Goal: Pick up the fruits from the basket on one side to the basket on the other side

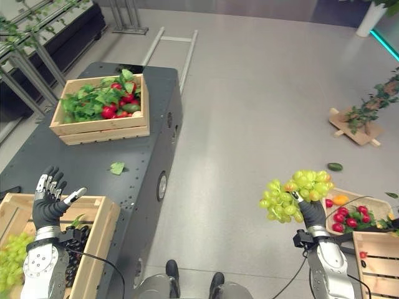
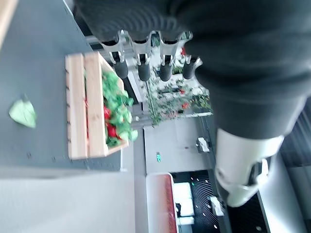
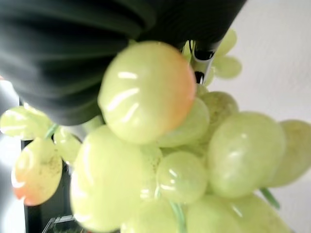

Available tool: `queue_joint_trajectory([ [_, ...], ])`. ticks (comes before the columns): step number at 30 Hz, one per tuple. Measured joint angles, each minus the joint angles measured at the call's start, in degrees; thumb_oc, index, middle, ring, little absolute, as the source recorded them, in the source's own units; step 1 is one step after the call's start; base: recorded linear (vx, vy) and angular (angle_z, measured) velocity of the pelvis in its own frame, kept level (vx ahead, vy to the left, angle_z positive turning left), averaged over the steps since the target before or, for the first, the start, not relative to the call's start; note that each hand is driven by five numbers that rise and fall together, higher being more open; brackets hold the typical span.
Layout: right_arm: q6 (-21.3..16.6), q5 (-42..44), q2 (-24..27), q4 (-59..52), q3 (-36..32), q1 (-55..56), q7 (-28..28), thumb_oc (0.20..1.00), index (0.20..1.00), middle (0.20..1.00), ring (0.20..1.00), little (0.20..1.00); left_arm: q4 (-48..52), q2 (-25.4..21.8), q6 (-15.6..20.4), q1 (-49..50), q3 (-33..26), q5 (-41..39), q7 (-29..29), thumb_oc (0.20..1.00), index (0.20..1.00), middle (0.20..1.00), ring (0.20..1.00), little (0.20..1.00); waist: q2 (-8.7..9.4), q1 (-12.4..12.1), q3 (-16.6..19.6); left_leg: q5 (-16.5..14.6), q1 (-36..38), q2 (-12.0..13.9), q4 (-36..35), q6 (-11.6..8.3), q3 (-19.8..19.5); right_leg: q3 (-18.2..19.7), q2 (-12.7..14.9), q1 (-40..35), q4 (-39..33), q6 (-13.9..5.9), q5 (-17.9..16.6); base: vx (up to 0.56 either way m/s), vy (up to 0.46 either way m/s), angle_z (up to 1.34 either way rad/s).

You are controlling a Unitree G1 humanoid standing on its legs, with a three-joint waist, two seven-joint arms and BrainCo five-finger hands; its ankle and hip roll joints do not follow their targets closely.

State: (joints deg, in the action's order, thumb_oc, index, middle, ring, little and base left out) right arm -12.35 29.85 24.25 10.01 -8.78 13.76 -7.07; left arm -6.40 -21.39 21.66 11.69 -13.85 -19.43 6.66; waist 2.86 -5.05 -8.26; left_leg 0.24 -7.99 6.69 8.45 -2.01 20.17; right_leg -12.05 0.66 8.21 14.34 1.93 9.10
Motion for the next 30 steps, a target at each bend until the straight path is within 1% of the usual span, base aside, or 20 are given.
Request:
queue_joint_trajectory([
  [1,0.04,0.01,0.44,0.02,-0.15,1.16,-0.08,0.200,0.200,0.200,0.200,0.200,0.00,0.03,0.00,0.02,0.07,-0.03,-0.05,1.000,1.000,1.000,1.000,1.000,-0.17,0.81,0.09,0.35,0.13,0.41,-0.16,-0.55,0.01,0.11,-0.50,-0.17,-0.27,0.25,-0.13,-0.12,-0.225,-0.11],
  [4,0.20,0.01,1.26,0.24,-0.35,2.47,0.00,0.200,0.200,0.200,0.200,0.200,-0.21,0.41,-0.02,-0.12,0.66,-0.09,-0.06,1.000,1.000,1.000,1.000,1.000,-1.16,1.55,0.15,0.60,0.26,0.89,-0.32,-0.93,0.01,0.12,-1.13,-0.64,-1.18,0.65,-0.33,-0.07,-0.119,-0.03],
  [11,0.24,0.02,1.95,0.44,-1.38,4.42,-0.17,0.200,0.200,0.200,0.200,0.200,-0.37,1.36,-0.18,-0.37,1.89,-0.09,-0.44,1.000,1.000,1.000,1.000,1.000,-3.62,1.87,-0.60,0.90,1.17,1.60,0.14,-1.79,-1.26,-0.45,-2.10,-2.68,-2.10,1.87,0.04,-0.04,-0.104,0.07],
  [12,0.24,0.01,1.98,0.47,-1.80,4.80,-0.18,0.200,0.200,0.200,0.200,0.200,-0.37,1.78,-0.41,-0.26,1.91,-0.08,-0.46,1.000,1.000,1.000,1.000,1.000,-4.14,2.33,-0.86,0.96,1.26,1.53,0.17,-1.88,-1.62,-0.87,-2.05,-3.04,-2.02,2.16,0.23,-0.01,-0.045,0.15],
  [15,0.24,0.02,2.07,0.48,-1.99,5.18,-0.17,0.200,0.200,0.200,0.200,0.200,-0.38,2.02,-1.18,-0.05,1.90,-0.07,-0.45,1.000,1.000,1.000,1.000,1.000,-4.76,2.34,-1.15,1.16,1.13,1.53,0.21,-2.14,-2.08,-1.03,-2.14,-2.91,-1.65,2.55,0.48,-0.06,-0.072,0.08],
  [16,0.24,0.02,2.06,0.63,-1.98,4.91,-0.17,0.200,0.200,0.200,0.200,0.200,-0.39,2.03,-1.20,-0.10,1.90,-0.04,-0.45,1.000,1.000,1.000,1.000,1.000,-4.84,2.38,-1.42,1.19,0.95,1.42,0.48,-2.19,-3.16,-0.83,-2.18,-2.87,-1.60,2.75,0.61,-0.04,-0.022,0.14],
  [17,0.24,0.02,2.06,1.43,-1.99,4.68,-0.15,0.200,0.200,0.200,0.200,0.200,-0.39,2.07,-1.26,-0.41,1.99,0.01,-0.49,1.000,1.000,1.000,1.000,1.000,-4.50,2.63,-1.97,1.30,-0.18,0.99,2.20,-2.34,-6.84,0.00,-2.17,-2.85,-1.42,3.26,0.73,-0.05,-0.010,0.09],
  [18,0.23,0.02,2.06,1.98,-1.99,4.47,-0.13,0.200,0.200,0.200,0.200,0.200,-0.37,2.12,-1.24,-0.31,1.95,0.02,-0.47,1.000,1.000,1.000,1.000,1.000,-4.26,2.47,-2.14,1.32,-0.73,0.87,3.37,-2.36,-8.40,0.74,-2.18,-2.76,-1.33,3.42,0.69,-0.08,-0.008,-0.05],
  [19,0.23,0.07,2.09,3.01,-1.84,3.75,-0.04,0.200,0.200,0.200,0.200,0.200,-0.38,2.16,-1.25,-0.18,1.90,0.03,-0.43,1.000,1.000,1.000,1.000,1.000,-3.15,1.87,-3.10,1.46,-2.75,-0.88,6.94,-2.22,-15.20,3.32,-1.78,-2.27,-0.19,3.88,0.87,-0.06,0.000,-0.30],
  [20,0.23,0.08,2.23,3.28,-1.84,3.49,-0.04,0.200,0.200,0.200,0.200,0.200,-0.45,2.33,-1.25,0.02,1.91,0.04,-0.44,1.000,1.000,1.000,1.000,1.000,-2.63,1.44,-3.42,1.11,-3.51,-2.40,7.28,-2.59,-19.89,4.65,-1.42,-1.70,0.42,4.22,0.74,-0.09,0.005,-0.47],
  [21,0.23,0.08,2.41,3.51,-1.84,3.14,-0.04,0.200,0.200,0.200,0.200,0.200,-0.64,2.45,-1.25,0.23,1.91,0.04,-0.43,1.000,1.000,1.000,1.000,1.000,-2.43,0.72,-3.62,0.66,-3.64,-3.50,6.99,-2.84,-22.61,5.63,-1.25,-1.44,0.49,4.13,0.57,-0.12,0.030,-0.51],
  [22,0.23,0.08,2.63,3.65,-1.74,2.52,-0.04,0.200,0.200,0.200,0.200,0.200,-1.28,2.41,-1.24,0.47,1.89,0.02,-0.40,1.000,1.000,1.000,1.000,1.000,-2.71,1.11,-3.86,0.81,-3.87,-5.01,7.05,-3.11,-25.79,6.60,-1.31,-1.04,0.64,3.95,0.22,-0.13,0.061,-0.56],
  [23,0.23,0.08,2.69,3.84,-1.49,2.13,-0.09,0.200,0.200,0.200,0.200,0.200,-1.32,2.29,-1.21,0.64,1.74,0.02,-0.39,1.000,1.000,1.000,1.000,1.000,-2.60,0.76,-3.94,0.54,-3.87,-6.35,7.23,-3.17,-28.71,7.60,-1.36,-0.42,1.29,3.88,0.22,-0.10,0.109,-0.59],
  [24,0.23,0.09,2.72,3.86,-1.01,0.81,-0.20,0.200,0.200,0.200,0.200,0.200,-1.53,2.25,-1.22,0.51,1.39,0.00,-0.37,1.000,1.000,1.000,1.000,1.000,-2.13,1.36,-4.21,0.50,-4.19,-6.86,7.30,-3.25,-30.56,8.82,-1.17,0.31,1.52,3.34,-0.06,-0.02,0.133,-0.54],
  [25,0.22,0.13,2.75,3.85,-0.88,0.28,-0.22,0.200,0.200,0.200,0.200,0.200,-1.56,2.32,-1.21,0.86,1.41,0.00,-0.38,1.000,1.000,1.000,1.000,1.000,-2.16,1.03,-4.20,0.50,-4.19,-7.04,6.99,-3.27,-30.67,8.97,-1.17,0.43,1.49,3.09,-0.16,0.00,0.148,-0.40],
  [26,0.21,0.22,2.73,3.88,-0.83,0.02,-0.20,0.200,0.200,0.200,0.200,0.200,-1.56,2.29,-1.22,0.09,1.56,-0.01,-0.46,1.000,1.000,1.000,1.000,1.000,-1.77,2.15,-4.42,0.01,-3.90,-7.36,6.93,-3.46,-30.85,9.93,-1.25,0.53,1.37,2.64,-0.34,0.02,0.177,-0.39],
  [27,0.21,0.35,2.70,4.07,-0.37,-0.96,-0.21,0.200,0.200,0.200,0.200,0.200,-1.86,2.18,-1.20,0.77,1.56,-0.05,-0.45,1.000,1.000,1.000,1.000,1.000,-1.61,2.11,-4.50,-0.94,-2.30,-6.95,5.18,-2.56,-31.22,10.82,-1.63,0.19,1.06,2.08,-0.40,0.01,0.198,-0.39],
  [28,0.21,0.48,2.69,4.07,-0.37,-0.76,-0.22,0.200,0.200,0.200,0.200,0.200,-1.98,2.14,-1.22,0.05,1.64,-0.07,-0.47,1.000,1.000,1.000,1.000,1.000,-1.61,2.89,-4.53,-1.49,-1.25,-6.64,4.10,-3.02,-31.10,11.29,-1.63,0.10,0.84,1.75,-0.48,-0.02,0.230,-0.43],
  [29,0.20,0.69,2.83,4.08,-0.56,-0.56,-0.17,0.200,0.200,0.200,0.200,0.200,-2.21,2.07,-1.23,-0.41,1.95,-0.13,-0.47,1.000,1.000,1.000,1.000,1.000,-1.88,4.29,-4.51,-2.62,-0.22,-6.35,2.76,-2.54,-29.99,11.67,-1.73,-0.43,0.21,1.02,-0.83,-0.03,0.151,-0.24],
  [30,0.18,0.74,2.90,4.00,-0.55,-1.13,-0.16,0.200,0.200,0.200,0.200,0.200,-2.23,1.92,-1.22,-0.07,2.05,-0.13,-0.49,1.000,1.000,1.000,1.000,1.000,-2.22,4.23,-4.41,-2.78,0.42,-6.00,1.47,-2.53,-29.33,11.62,-1.81,-0.43,0.15,0.57,-0.74,-0.09,0.263,-0.31],
])
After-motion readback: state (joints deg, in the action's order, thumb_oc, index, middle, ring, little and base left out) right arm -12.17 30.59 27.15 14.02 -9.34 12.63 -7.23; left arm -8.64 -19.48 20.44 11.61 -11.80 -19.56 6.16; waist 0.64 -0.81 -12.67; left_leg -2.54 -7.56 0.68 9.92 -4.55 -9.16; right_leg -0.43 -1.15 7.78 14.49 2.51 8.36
